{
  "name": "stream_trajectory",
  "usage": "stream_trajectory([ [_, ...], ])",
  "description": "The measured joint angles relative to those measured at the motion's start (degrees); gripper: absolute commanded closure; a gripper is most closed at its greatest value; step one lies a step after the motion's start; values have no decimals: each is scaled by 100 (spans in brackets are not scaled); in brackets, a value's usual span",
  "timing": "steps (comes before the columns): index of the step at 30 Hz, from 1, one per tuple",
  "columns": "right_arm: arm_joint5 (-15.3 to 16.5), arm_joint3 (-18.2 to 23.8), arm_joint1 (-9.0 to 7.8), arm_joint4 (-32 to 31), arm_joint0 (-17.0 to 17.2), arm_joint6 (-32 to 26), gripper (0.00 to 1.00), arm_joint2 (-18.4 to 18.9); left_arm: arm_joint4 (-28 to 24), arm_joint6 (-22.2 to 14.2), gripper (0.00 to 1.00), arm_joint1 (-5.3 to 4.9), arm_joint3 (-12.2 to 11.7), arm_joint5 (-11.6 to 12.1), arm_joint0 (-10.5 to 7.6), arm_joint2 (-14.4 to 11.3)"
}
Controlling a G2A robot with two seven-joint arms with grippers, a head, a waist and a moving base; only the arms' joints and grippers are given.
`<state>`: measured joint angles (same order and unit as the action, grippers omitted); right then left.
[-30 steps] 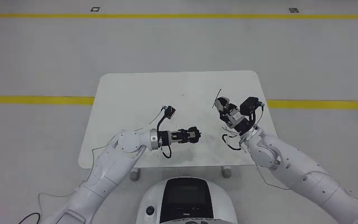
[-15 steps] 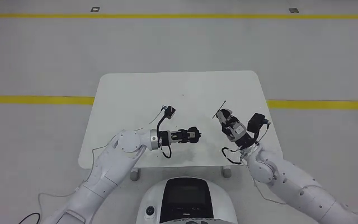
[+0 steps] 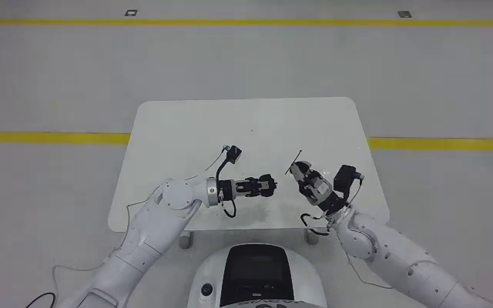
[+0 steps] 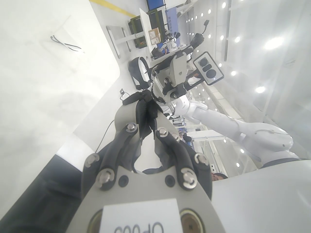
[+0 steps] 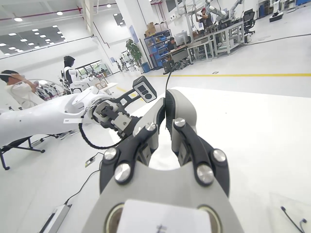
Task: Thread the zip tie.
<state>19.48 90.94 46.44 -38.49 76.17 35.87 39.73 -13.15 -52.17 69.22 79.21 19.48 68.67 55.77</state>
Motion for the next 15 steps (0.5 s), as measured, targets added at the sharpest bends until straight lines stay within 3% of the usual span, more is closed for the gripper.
stream_trajectory([
  [6, -11, 123, 29, 40, 64, 37, 100, 26, 0, 0, 100, 0, 0, 0, 0, 0],
  [15, -234, 179, 165, -635, 365, 334, 100, 105, 0, 0, 100, 0, 0, 0, 0, 0],
])
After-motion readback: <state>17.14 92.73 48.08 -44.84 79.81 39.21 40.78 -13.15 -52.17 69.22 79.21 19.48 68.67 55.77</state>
